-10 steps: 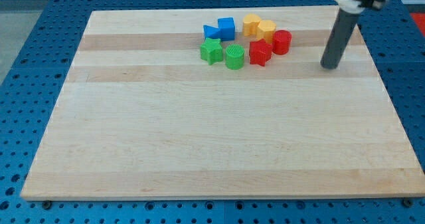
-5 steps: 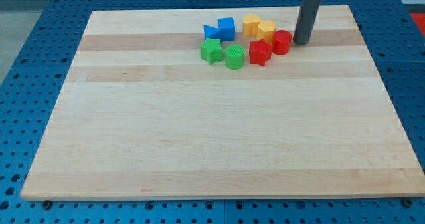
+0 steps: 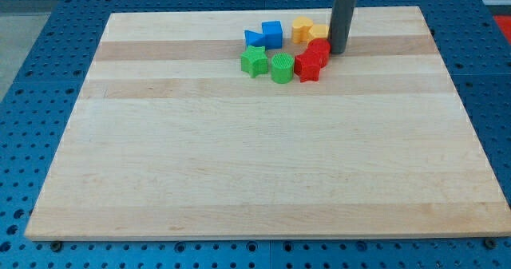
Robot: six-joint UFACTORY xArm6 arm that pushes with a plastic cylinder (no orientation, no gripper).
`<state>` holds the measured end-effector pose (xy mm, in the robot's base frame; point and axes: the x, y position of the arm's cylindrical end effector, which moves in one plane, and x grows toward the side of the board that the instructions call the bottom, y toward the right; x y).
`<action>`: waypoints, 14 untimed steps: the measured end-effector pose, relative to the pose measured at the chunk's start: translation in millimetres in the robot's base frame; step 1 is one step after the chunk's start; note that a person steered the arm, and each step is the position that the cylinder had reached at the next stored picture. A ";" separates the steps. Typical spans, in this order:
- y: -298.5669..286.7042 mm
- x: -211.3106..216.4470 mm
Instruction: Slightly push the yellow hexagon into red circle
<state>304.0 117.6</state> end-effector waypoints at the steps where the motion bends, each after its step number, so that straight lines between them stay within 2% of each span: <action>1: -0.4 0.0; 2: 7.8 -3.4; 3: 43.4 -24.5; 5: 47.3 -93.4; 8: -29.7 -95.7; 10: -36.9 -69.4; 14: -46.1 -67.4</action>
<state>236.6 71.4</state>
